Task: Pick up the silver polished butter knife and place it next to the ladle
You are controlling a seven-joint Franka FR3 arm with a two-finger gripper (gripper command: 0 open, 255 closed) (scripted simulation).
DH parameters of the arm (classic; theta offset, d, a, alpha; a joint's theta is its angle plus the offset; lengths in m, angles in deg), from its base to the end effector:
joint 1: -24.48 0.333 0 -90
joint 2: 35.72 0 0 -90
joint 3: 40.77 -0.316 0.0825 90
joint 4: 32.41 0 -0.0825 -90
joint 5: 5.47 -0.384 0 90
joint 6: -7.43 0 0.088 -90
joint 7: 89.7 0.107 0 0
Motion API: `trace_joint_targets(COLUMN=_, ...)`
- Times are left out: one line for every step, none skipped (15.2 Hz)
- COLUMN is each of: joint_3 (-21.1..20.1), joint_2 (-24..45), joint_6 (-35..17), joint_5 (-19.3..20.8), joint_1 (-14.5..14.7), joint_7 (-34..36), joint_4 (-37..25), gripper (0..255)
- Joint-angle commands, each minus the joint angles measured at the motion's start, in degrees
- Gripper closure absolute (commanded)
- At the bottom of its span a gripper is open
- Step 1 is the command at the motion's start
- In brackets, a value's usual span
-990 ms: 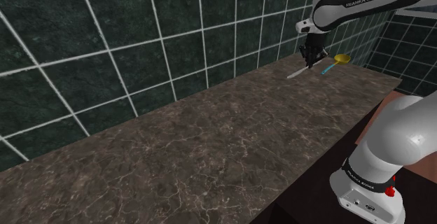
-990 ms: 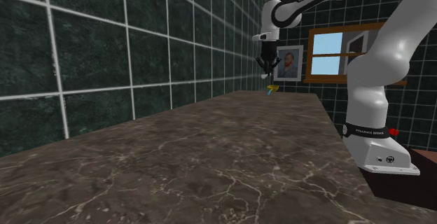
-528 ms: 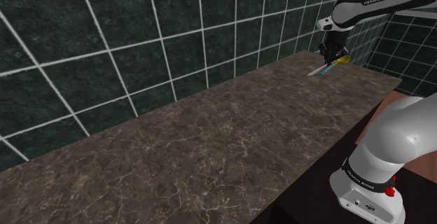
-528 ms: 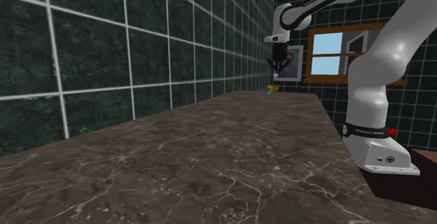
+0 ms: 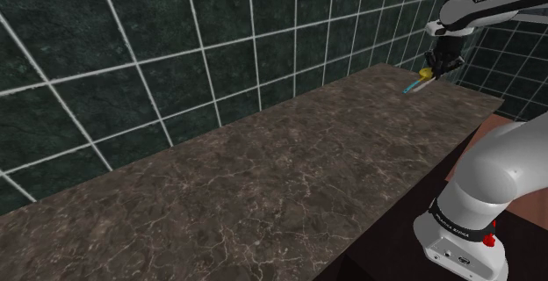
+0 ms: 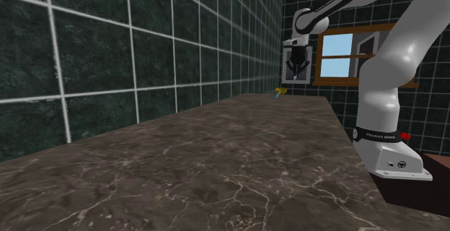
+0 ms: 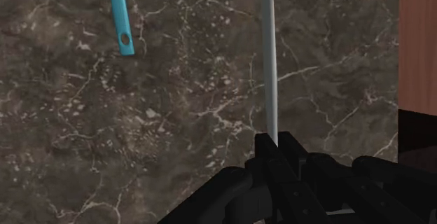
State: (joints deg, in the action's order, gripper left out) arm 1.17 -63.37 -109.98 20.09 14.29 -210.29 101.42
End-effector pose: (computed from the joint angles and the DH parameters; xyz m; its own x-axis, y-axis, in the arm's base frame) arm 0.2413 -0.3833 0.4770 0.1448 0.9799 -0.1376 0.9893 -0.1409 0.0381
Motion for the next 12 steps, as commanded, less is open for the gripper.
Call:
trace_joint_targets(joint_3=3.1, joint_2=1.5, joint_6=-0.9, joint_5=-0.1, joint_1=-0.1, joint_7=-3.5, joint_4=-1.6, gripper=255)
trace_joint_targets(joint_3=4.6, joint_2=2.3, joint_6=-1.1, joint_5=-0.4, joint_1=0.0, joint_7=-5.2, joint_4=-2.6, gripper=255)
trace_joint_targets(joint_3=6.2, joint_2=3.2, joint_6=-1.4, joint_5=-0.7, joint_1=0.2, joint_7=-6.9, joint_4=-3.6, gripper=255)
trace_joint_targets(joint_3=7.9, joint_2=4.2, joint_6=-1.7, joint_5=-1.2, joint_1=0.4, joint_7=-8.6, joint_4=-4.7, gripper=255)
trace_joint_targets(joint_3=9.6, joint_2=5.2, joint_6=-2.0, joint_5=-1.7, joint_1=0.7, joint_7=-10.5, joint_4=-5.9, gripper=255)
trace_joint_targets(joint_3=11.4, joint_2=6.4, joint_6=-2.3, joint_5=-2.5, joint_1=1.1, joint_7=-12.3, joint_4=-7.1, gripper=255)
trace_joint_targets(joint_3=13.3, joint_2=7.6, joint_6=-2.6, joint_5=-3.3, joint_1=1.7, joint_7=-14.3, joint_4=-8.3, gripper=255)
trace_joint_targets(joint_3=15.3, joint_2=9.0, joint_6=-2.9, joint_5=-4.4, joint_1=2.3, joint_7=-16.4, joint_4=-9.6, gripper=255)
trace_joint_targets(joint_3=16.6, joint_2=9.9, joint_6=-3.1, joint_5=-5.1, joint_1=2.7, joint_7=-17.7, joint_4=-10.5, gripper=255)
trace_joint_targets(joint_3=17.0, joint_2=10.2, joint_6=-3.9, joint_5=-5.2, joint_1=2.9, joint_7=-17.7, joint_4=-9.9, gripper=255)
trace_joint_targets(joint_3=17.4, joint_2=10.5, joint_6=-4.7, joint_5=-5.3, joint_1=3.0, joint_7=-17.8, joint_4=-9.3, gripper=255)
trace_joint_targets(joint_3=17.8, joint_2=10.9, joint_6=-5.6, joint_5=-5.5, joint_1=3.2, joint_7=-17.9, joint_4=-8.8, gripper=255)
